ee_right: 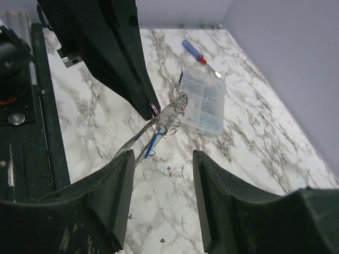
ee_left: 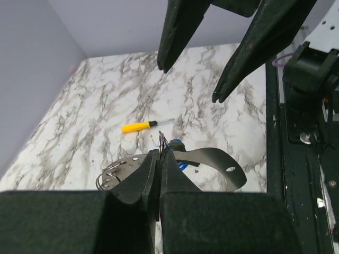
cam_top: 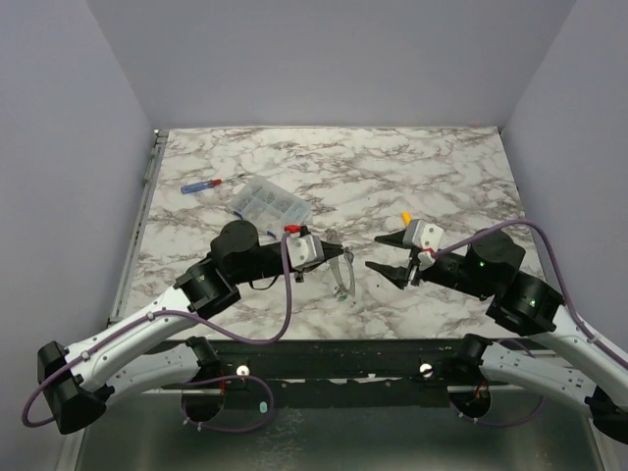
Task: Put the keys on the keyring
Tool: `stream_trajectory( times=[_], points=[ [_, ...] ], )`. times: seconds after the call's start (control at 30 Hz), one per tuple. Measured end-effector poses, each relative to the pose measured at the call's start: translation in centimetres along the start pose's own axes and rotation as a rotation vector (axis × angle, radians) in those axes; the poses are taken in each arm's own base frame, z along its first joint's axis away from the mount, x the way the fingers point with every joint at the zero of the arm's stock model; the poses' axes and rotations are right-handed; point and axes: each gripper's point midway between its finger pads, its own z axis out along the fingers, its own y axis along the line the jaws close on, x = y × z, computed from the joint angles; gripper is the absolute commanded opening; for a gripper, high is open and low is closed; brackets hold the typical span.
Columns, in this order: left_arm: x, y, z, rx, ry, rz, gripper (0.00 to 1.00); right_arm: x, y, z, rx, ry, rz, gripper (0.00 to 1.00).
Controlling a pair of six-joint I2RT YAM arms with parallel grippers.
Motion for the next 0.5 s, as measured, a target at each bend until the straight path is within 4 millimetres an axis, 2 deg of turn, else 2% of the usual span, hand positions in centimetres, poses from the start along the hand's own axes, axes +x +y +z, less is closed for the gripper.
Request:
stream_trajectory(
  times=[0.2,0.33,0.5],
  points=[
    [-0.6,0.4,-0.3,0.011,-0.092,-0.052,0.0,-1.9,-0.3,-0.1,0.027,-0.113,0.025,0.46],
    [-0.9,0.0,-0.5,0.04,-0.134,-0.072,0.0,-2.4,-0.2,0.5,0.021,-0.146,0.036,0.34],
    [-2.1,-0.6,-1.0,0.071,-0.19,-0.073,0.0,-2.9,-0.3,1.7,0.01,-0.169,0.038,0.35]
  ],
)
